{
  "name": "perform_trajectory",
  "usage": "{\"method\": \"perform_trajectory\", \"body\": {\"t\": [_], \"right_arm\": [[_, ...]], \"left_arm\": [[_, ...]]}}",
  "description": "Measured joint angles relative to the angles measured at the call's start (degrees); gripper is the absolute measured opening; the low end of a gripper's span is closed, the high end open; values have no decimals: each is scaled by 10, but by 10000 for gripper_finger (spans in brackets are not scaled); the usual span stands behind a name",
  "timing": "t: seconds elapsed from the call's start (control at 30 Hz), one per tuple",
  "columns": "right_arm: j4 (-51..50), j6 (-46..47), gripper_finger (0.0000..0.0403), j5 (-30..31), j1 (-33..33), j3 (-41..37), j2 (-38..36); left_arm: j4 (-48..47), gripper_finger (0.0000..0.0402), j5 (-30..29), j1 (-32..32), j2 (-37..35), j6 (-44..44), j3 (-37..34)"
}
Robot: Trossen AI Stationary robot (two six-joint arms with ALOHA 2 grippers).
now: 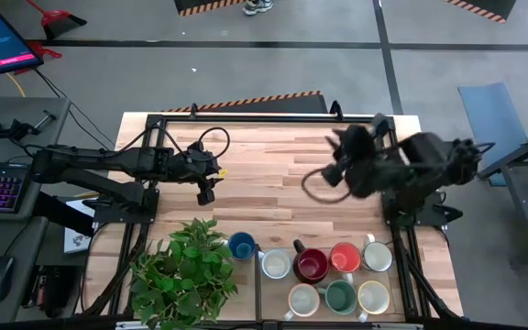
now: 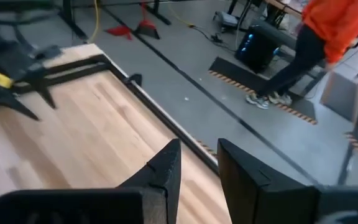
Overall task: Place coffee mugs
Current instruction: Move the blue mug to the center of the table
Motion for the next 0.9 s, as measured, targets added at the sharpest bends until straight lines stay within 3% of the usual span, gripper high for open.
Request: {"method": "perform_trajectory", "body": {"t": [0.17, 0.4, 0.5, 0.7, 0.9], "right_arm": [[1, -70, 85, -15, -61, -50, -46], [36, -31, 85, -34, -153, -273, -157], [128, -36, 85, -72, -177, -375, -214], [379, -148, 85, -157, -214, -577, -324], [654, -281, 85, -363, -276, -763, -397]], "left_arm": [[1, 154, -4, 0, 0, 2, 0], [12, 154, -4, 0, 0, 3, 0], [17, 154, -5, 0, 0, 3, 0], [39, 154, -5, 0, 0, 2, 0], [86, 154, -5, 0, 0, 2, 0]]}}
